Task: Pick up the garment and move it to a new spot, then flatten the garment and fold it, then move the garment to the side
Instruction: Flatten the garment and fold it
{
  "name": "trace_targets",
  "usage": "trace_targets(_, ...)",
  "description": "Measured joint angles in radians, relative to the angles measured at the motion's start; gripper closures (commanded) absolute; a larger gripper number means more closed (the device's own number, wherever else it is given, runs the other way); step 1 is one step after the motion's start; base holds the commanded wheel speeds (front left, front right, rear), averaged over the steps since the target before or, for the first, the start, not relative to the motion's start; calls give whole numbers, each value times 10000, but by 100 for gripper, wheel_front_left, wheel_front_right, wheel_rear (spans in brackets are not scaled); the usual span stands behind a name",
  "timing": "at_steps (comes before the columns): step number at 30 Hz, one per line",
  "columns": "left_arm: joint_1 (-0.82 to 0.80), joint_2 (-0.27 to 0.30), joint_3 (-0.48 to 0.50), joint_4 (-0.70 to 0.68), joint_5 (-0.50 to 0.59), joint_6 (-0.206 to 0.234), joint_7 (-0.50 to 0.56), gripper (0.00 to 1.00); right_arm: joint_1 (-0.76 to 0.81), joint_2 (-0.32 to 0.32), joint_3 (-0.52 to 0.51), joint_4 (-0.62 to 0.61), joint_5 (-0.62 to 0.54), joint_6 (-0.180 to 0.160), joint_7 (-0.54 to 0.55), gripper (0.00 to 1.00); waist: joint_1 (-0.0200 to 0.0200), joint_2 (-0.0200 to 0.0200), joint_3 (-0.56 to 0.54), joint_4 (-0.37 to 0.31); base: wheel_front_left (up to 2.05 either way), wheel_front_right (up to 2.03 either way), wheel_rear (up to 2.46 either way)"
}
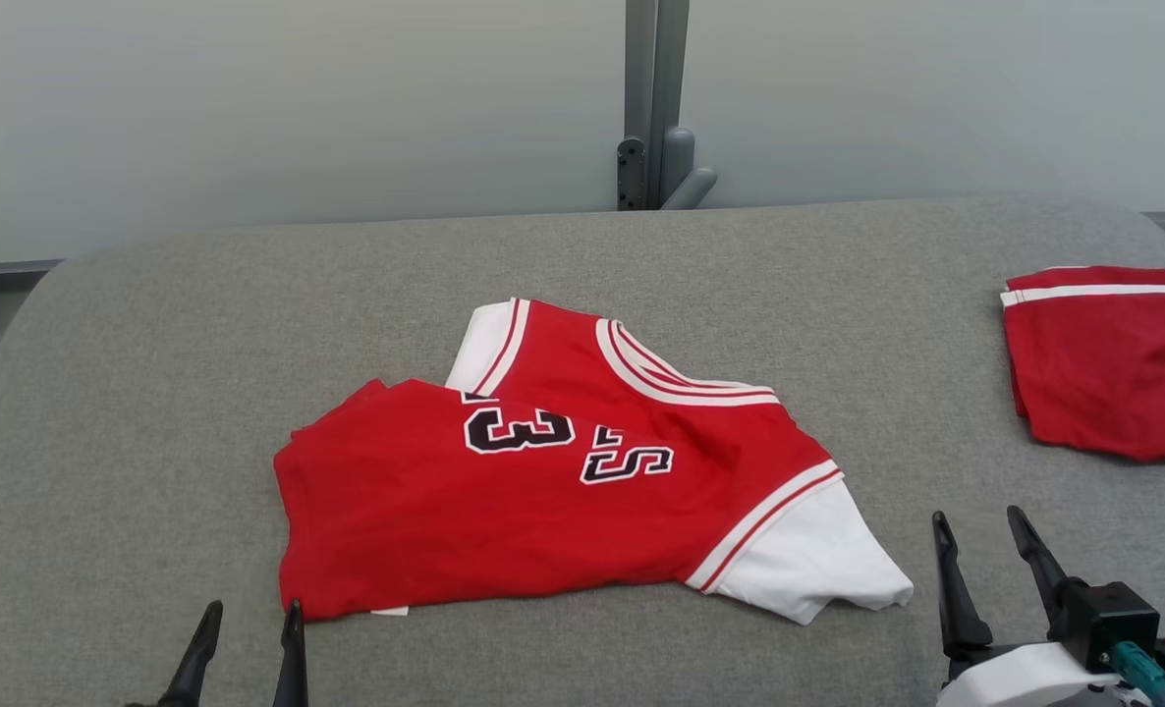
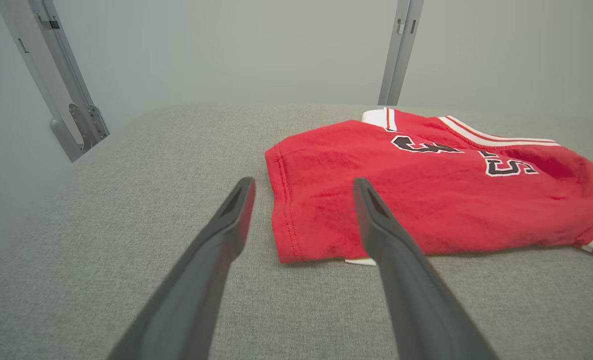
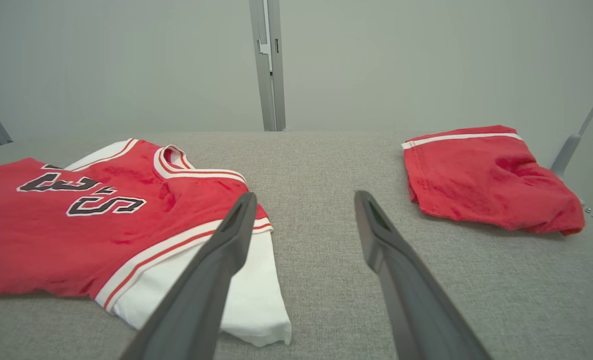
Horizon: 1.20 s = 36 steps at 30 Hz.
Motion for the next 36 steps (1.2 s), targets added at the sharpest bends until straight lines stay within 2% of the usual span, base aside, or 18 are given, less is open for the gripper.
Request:
trace_targets(4, -328, -52, -19, 79, -10, -2, -2, 0, -173, -113, 414, 587, 54, 0, 343, 0, 0, 0, 94, -10, 0, 0, 0)
trace_targets(7, -665, -88, -182, 949, -142, -2, -12, 0, -632, -242, 579, 911, 407, 0, 1206, 0, 0, 0, 241, -23, 0, 0, 0)
trace_targets(13, -2278, -117, -334, 2686, -265, 44, 708, 0, -1619, -543, 1336, 1781, 848, 0, 2934, 0, 0, 0, 874, -64, 0, 0, 0)
trace_targets(16, -2860, -119, -408, 3187, -301, 44, 892, 0, -1966, -600, 1517, 2151, 941, 0, 3239, 0, 0, 0, 1172, -62, 0, 0, 0)
trace_targets(26, -3793, 79, -506, 4552, -562, 54, 1189, 0, -2541, -660, 2100, 2752, 1302, 0, 3087, 0, 0, 0, 1905, 24, 0, 0, 0)
trace_targets(36, -4166, 65, -679, 5150, -884, 73, 1057, 0, -2792, -773, 2426, 3016, 1538, -12, 2786, 0, 0, 0, 2199, 67, 0, 0, 0)
